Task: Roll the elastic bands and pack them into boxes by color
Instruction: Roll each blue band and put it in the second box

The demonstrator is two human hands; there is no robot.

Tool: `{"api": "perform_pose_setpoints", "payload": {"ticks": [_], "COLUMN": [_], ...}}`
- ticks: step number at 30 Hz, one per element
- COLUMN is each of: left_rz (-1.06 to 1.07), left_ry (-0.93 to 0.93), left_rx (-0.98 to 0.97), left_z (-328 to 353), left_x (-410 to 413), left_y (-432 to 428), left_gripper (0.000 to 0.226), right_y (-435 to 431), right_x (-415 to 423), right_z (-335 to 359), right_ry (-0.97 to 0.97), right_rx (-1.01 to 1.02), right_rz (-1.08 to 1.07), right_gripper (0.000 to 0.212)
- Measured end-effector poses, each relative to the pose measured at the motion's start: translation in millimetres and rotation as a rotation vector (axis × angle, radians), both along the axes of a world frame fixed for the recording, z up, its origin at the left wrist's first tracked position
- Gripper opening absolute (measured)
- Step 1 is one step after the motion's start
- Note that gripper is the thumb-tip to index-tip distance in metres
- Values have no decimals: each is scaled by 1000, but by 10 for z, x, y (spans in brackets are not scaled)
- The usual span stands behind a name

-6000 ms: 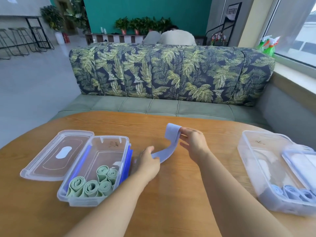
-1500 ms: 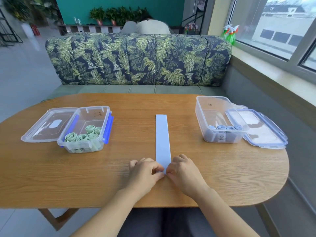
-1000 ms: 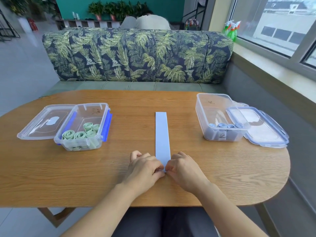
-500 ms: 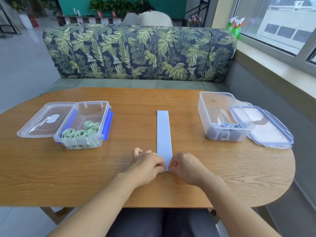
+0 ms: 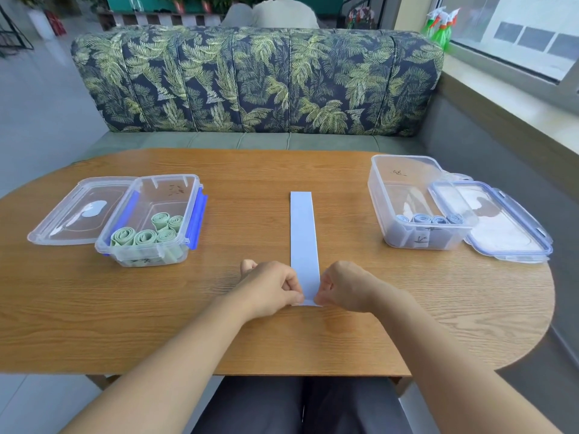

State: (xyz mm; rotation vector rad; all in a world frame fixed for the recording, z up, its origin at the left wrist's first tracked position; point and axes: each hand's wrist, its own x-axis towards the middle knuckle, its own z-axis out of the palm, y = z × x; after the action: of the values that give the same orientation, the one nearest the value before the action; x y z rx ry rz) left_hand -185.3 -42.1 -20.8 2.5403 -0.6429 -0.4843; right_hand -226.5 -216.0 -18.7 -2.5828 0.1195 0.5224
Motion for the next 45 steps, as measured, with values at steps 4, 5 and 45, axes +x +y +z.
{"api": "perform_pose_setpoints", "payload": {"ticks": [4, 5, 45], "left_rz": [-15, -19, -418], "left_ry": [-14, -32, -573], "left_rx": [53, 64, -118], "left_z": [-16, -23, -312], "left_x": [21, 29, 1], "left_y": [-34, -41, 133], "left_gripper": [19, 20, 10], "right_y": [-6, -7, 128], "right_x": [40, 49, -456], "right_z": [12, 11, -489], "right_ry": [22, 33, -856], "right_rx": [-4, -9, -115], "right_rz": [-13, -19, 97], "right_gripper": [18, 21, 29]}}
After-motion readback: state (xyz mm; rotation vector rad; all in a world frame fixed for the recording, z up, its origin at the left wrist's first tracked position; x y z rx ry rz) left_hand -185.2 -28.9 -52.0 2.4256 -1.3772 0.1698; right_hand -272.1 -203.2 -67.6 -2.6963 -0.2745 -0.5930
